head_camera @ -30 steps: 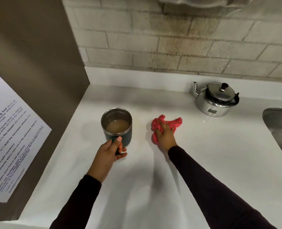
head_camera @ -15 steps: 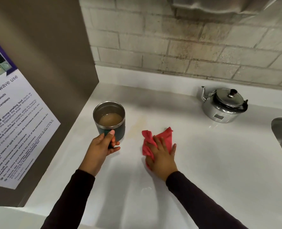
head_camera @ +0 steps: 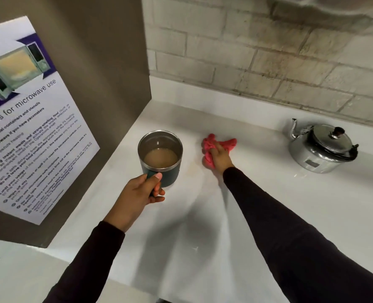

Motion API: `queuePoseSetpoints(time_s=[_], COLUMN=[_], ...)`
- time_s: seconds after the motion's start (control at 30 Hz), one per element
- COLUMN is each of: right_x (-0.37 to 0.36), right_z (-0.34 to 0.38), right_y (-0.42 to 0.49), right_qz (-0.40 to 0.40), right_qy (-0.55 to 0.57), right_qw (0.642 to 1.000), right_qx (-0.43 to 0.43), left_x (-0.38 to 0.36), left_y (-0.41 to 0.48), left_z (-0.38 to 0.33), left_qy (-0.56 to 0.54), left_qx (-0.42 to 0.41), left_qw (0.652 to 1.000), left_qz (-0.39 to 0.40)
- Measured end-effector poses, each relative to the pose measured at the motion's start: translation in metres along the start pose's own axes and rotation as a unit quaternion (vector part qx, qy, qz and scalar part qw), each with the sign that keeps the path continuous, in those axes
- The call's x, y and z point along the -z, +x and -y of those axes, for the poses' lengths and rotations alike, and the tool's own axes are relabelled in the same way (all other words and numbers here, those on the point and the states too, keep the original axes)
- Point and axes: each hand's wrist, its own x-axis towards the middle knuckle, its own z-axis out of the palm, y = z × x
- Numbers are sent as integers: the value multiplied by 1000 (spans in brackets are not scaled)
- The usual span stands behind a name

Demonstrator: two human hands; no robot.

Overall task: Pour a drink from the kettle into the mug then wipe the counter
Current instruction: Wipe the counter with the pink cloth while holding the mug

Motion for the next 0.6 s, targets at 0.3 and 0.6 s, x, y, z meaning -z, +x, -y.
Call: queuePoseSetpoints(time_s=[0.3, 0.6], right_x=[-47, 30], right_z=[-24, -55], right_y=[-89, -119], right_qz=[157, -7], right_qy=[-324, -351], right_qw=[899, 916], right_qx=[249, 195], left_x=[9, 17], left_y=[2, 13], left_z=[-1, 0], left_qy=[-9, -13], left_qx=[-25, -18], left_qw=[1000, 1000], left_qz=[2, 1])
